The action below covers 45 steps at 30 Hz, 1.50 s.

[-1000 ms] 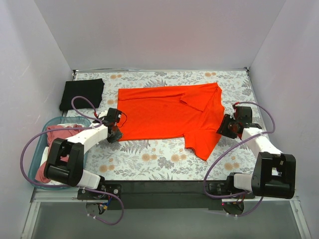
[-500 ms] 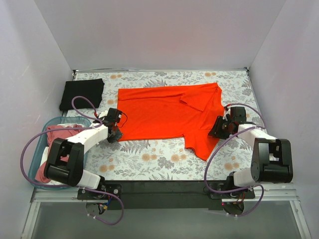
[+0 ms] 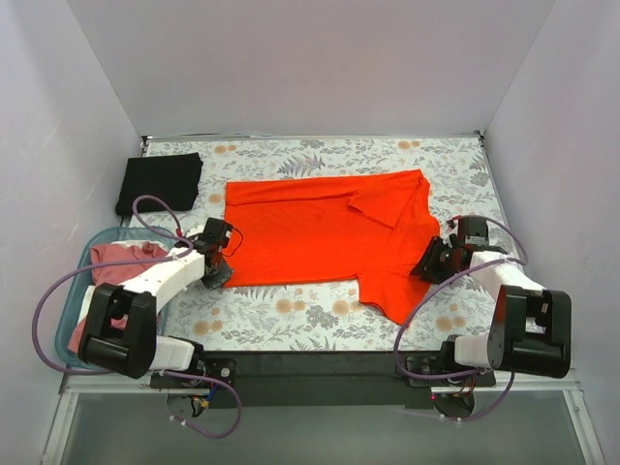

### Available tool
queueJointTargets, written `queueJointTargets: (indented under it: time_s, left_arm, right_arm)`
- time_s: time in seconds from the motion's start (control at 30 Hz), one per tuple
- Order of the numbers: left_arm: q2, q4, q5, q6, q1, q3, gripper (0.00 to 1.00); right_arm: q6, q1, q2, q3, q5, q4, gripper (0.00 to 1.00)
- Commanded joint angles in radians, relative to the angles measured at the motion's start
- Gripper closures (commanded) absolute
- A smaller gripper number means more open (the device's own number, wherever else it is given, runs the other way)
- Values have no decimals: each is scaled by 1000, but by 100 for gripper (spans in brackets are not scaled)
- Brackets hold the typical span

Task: Fold and stack the t-shirts
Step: Fold the tshirt

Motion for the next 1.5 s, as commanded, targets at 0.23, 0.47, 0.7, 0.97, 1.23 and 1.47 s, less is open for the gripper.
queueJointTargets:
  time_s: [0.23,0.47,0.7,0.97,1.23,1.47]
  left_arm:
    - [-107,-137,10,-32,18,85,82]
    - [40,30,54,36,62,343,58]
    - [388,104,22,77,121,651,57]
    - [648,132,-10,113,150,848,61]
    - [731,112,-25,122,151,897,66]
    - [714,97,-27,120,150,877,71]
  right_arm:
    - [29,-31,-191,96,34,-203,54]
    - [32,-30,-53,246,-66,56,59]
    - [46,-34,197,418,-69,183,62]
    - [66,-33,400,507,-167,249,64]
    - [63,-33,436,493,-201,254,64]
    - [63,-25,446,479,-212,259,64]
